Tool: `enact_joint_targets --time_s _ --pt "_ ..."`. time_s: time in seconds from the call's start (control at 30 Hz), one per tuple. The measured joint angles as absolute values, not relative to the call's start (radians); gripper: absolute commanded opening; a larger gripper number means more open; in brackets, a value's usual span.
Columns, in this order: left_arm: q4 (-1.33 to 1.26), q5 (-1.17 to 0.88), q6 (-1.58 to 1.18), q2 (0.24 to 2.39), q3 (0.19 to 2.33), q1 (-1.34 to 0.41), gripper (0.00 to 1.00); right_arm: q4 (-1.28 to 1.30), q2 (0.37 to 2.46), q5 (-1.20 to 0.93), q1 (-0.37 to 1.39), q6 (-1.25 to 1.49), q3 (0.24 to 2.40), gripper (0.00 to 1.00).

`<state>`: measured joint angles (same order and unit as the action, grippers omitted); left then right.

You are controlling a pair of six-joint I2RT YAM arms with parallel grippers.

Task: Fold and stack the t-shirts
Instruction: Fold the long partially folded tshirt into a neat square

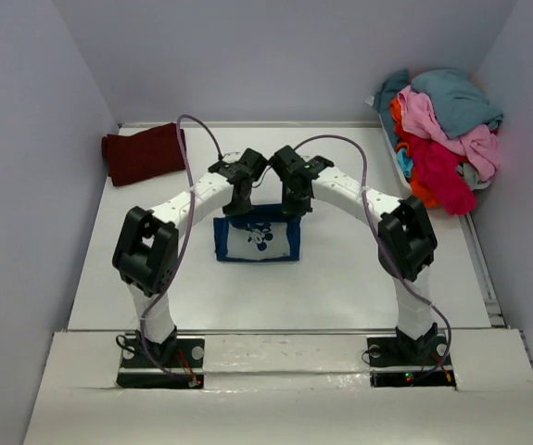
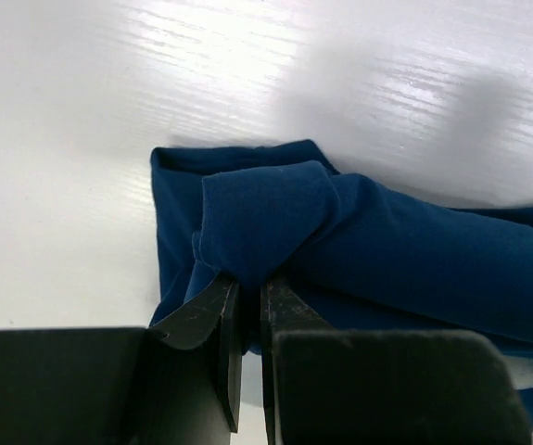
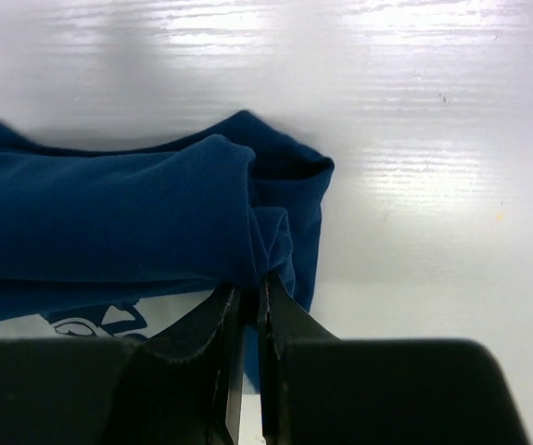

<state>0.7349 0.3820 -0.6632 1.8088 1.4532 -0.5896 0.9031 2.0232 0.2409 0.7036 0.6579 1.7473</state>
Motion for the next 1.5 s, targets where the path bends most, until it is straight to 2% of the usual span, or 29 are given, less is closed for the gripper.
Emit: enact_joint_targets --time_s 0.47,0.5,0.6,0.63,0.67,0.7,0.73,0.83,1.0,1.3,1.5 --pt "0.708 0.357 -0.624 2.02 1.615 -0.54 0.06 0.919 2.203 0.214 0.631 0.598 1.911 0.1" --pt "0.707 0.358 -0.624 2.022 1.617 -0.536 0.09 0.919 2.214 0.214 0.631 0.593 1.924 0.11" --pt "0.709 0.359 -0.622 2.023 1.616 -0.529 0.47 0.918 2.228 0.207 0.632 0.578 1.943 0.16" --pt "0.707 0.36 -0.622 2.023 1.616 -0.529 0.61 0.923 2.231 0.206 0.632 0.571 1.949 0.24" --pt "0.707 0.367 -0.612 2.022 1.616 -0.528 0.92 0.929 2.233 0.207 0.632 0.566 1.954 0.27" --pt "0.706 0.378 -0.609 2.022 1.614 -0.528 0.98 0.936 2.234 0.208 0.632 0.562 1.959 0.31" --pt "0.704 0.387 -0.604 2.02 1.61 -0.527 0.99 0.949 2.237 0.215 0.633 0.552 1.966 0.39" --pt "0.701 0.409 -0.604 2.007 1.587 -0.526 0.99 0.976 2.239 0.228 0.638 0.535 1.974 0.52" --pt "0.722 0.438 -0.605 1.974 1.579 -0.525 0.99 1.011 2.239 0.251 0.649 0.514 2.011 0.61" --pt "0.789 0.473 -0.608 1.899 1.598 -0.548 0.99 1.047 2.231 0.271 0.667 0.501 2.14 0.62" --pt "0.842 0.454 -0.593 1.851 1.633 -0.574 0.99 1.105 2.196 0.261 0.679 0.516 2.189 0.5"
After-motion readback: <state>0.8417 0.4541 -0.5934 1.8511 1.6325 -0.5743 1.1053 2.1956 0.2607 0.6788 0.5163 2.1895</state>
